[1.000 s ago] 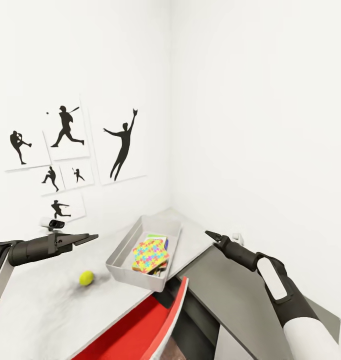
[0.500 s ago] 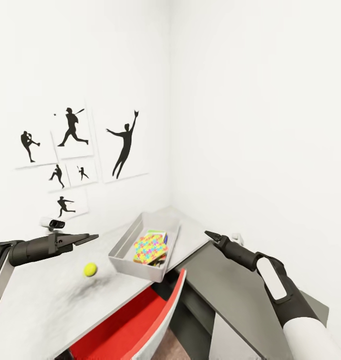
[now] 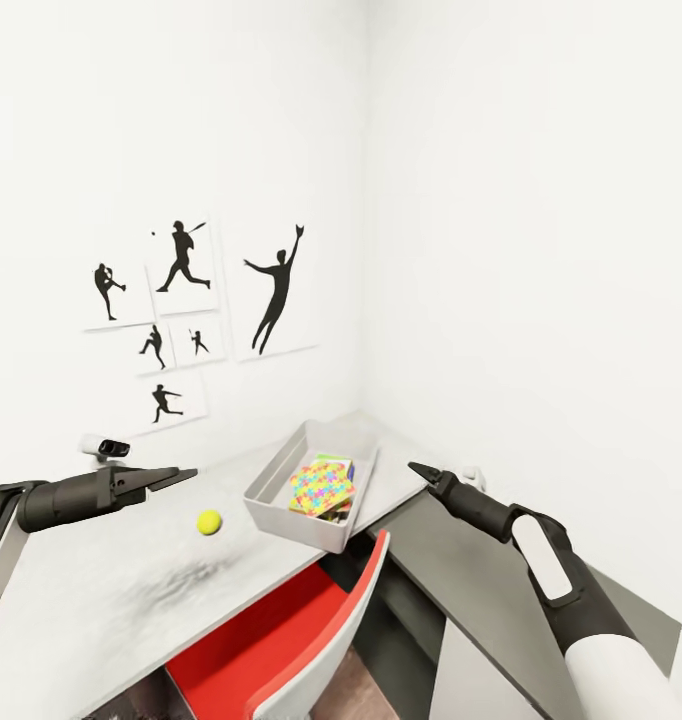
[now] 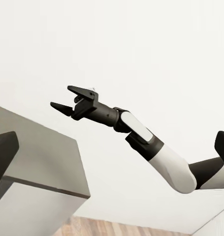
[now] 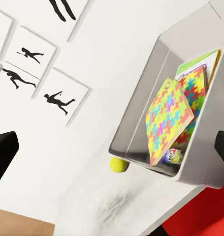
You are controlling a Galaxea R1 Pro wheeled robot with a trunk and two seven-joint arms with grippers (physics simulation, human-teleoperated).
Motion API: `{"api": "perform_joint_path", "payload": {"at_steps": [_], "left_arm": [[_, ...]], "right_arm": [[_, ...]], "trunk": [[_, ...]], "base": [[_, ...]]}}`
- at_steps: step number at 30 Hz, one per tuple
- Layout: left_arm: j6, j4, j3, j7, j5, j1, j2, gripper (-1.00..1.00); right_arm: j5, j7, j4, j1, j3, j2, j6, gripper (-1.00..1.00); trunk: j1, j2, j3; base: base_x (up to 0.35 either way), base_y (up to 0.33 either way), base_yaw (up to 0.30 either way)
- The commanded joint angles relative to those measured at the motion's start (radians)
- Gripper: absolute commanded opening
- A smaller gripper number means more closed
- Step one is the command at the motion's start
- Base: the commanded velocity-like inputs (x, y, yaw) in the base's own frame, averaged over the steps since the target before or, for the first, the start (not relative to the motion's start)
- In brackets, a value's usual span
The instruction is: Put all the toys in the child's room - the three board games (two on the bed and one on the table), the two jigsaw puzzles on the table, and the tennis ball on the table - inside the toy box on the table in the child's room.
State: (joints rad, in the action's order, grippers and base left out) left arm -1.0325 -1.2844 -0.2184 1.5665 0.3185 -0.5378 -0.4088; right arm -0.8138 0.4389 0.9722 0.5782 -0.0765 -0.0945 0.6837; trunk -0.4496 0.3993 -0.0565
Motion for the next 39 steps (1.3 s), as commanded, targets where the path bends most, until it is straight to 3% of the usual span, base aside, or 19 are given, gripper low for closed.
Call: {"api": "perform_joint_path", "payload": {"at_steps": [1,13,22,39], "left_arm": [[-0.011,0.000,0.001,0.004,-0.001,-0.001,0.000,1.00],[-0.011,0.000,0.001,0.004,-0.001,-0.001,0.001,1.00],[-0.011,-0.001,0.001,0.004,0.000,-0.001,0.001,1.00],[-0.011,-0.003,0.001,0.004,-0.001,-0.001,0.001,1.00]], "right_arm": [[-0.002,0.001,0.000,0.000,-0.002,0.000,0.007,1.00],[-0.002,0.003,0.000,0.000,-0.003,-0.002,0.008,1.00],[-0.002,0.006,0.000,0.000,-0.006,-0.002,0.010,1.00],[-0.002,0.006,0.000,0.000,-0.009,-0.002,0.011,1.00]], "trunk": [[0.000,0.001,0.000],[0.000,0.001,-0.001],[0.000,0.001,-0.001],[0.000,0.001,-0.010]], "base": [[-0.003,0.000,0.271],[-0.005,-0.008,0.289],[-0.168,-0.188,0.279],[-0.110,-0.158,-0.061]]}}
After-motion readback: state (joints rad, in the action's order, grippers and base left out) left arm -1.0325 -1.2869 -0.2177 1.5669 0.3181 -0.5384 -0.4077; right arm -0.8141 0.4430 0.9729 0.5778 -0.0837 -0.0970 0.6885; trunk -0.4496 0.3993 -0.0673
